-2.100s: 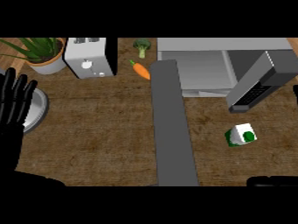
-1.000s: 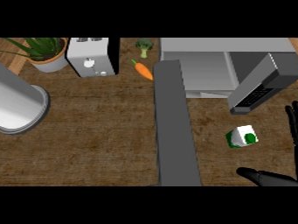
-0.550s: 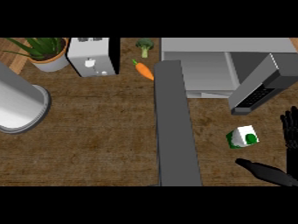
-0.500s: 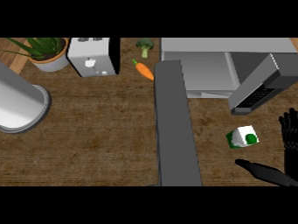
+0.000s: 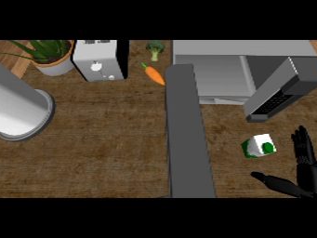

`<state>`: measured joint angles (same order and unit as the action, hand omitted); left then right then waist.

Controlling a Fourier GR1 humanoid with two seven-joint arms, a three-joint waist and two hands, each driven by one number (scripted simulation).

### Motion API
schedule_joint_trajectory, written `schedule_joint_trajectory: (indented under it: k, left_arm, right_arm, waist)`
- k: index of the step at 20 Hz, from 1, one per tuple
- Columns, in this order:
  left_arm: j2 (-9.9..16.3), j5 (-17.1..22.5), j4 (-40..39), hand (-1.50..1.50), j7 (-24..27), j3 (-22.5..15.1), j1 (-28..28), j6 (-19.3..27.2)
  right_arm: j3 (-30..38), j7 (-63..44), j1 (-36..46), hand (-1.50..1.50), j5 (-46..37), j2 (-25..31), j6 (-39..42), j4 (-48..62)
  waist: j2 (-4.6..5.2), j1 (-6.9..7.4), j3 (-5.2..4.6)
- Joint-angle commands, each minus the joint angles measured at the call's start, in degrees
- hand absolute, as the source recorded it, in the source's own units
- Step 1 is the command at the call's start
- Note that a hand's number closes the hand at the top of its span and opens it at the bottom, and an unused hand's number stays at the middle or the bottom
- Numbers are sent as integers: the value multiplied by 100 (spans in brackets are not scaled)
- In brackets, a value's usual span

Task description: Pick up the milk, place it into the microwave and close the microwave

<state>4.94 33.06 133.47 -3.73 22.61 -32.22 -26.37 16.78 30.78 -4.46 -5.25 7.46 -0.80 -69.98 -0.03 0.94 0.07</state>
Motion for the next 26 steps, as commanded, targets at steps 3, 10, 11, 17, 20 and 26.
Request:
schedule_joint_trajectory:
  k: [3,10,11,17,20,26]
  left_arm:
    - [-13,695,483,-150,-208,125,-93,-33]
    - [-389,587,887,-150,-94,16,-539,-306]
    - [-14,908,392,-150,-127,284,-192,-257]
    - [-12,1130,403,-150,-60,520,-573,-570]
    - [-75,1009,450,-150,-28,502,-457,-521]
    - [-177,1032,407,-150,56,440,-670,-852]
  right_arm:
    - [155,986,714,-150,-334,214,-269,1788]
    - [350,1869,1340,-150,-359,500,-161,3386]
    - [401,2330,1430,-150,-319,286,-288,3728]
    - [590,2936,1914,-150,-228,612,147,4796]
    - [699,3127,2088,-150,-152,663,237,5144]
    - [552,3351,2204,150,-247,658,661,5461]
  waist:
    - [9,13,3]
    - [14,64,10]
    - [22,35,11]
    - [21,79,12]
    - [30,72,16]
    - [28,75,14]
